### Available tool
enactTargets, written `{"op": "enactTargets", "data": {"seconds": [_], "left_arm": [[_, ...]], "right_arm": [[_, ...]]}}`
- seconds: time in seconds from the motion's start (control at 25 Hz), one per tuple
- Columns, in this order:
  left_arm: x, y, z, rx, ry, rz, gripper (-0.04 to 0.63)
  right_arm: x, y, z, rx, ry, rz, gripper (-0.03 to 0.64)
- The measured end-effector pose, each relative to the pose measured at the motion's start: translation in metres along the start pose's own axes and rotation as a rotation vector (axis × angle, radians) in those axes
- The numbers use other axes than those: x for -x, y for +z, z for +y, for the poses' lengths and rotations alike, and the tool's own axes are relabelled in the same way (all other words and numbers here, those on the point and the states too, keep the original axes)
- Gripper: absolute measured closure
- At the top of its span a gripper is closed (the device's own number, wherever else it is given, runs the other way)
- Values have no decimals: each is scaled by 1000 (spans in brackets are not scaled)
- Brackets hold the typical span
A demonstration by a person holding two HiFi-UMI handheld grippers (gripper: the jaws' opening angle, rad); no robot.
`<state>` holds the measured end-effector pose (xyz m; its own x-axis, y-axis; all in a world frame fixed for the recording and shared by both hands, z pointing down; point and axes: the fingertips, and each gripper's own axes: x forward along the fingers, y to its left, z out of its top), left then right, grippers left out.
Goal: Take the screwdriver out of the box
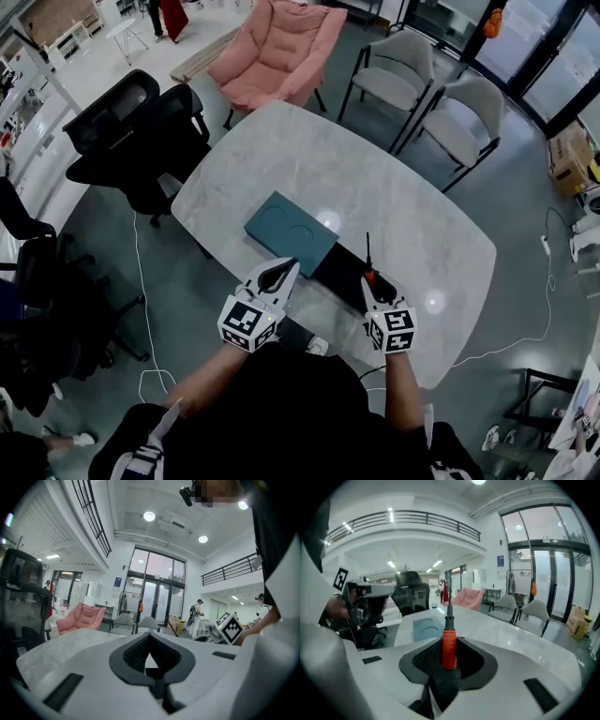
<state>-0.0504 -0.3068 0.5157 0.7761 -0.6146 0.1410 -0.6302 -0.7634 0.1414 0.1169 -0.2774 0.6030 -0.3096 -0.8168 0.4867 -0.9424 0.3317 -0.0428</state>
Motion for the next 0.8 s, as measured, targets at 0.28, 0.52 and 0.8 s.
{"op": "enactTargets", "data": {"seconds": [0.28,0.52,0.8], "left_arm": [[-6,6,-10,-8,-23,-13,589],[-8,4,-13,-7,-32,-6,590],[-12,12,-24,-13,-64,-20,590]], "right_arm": [[35,66,7,-66,9,-291,505],[76,114,11,-85,5,-543,505],[90,129,6,-66,-44,-578,505]]}}
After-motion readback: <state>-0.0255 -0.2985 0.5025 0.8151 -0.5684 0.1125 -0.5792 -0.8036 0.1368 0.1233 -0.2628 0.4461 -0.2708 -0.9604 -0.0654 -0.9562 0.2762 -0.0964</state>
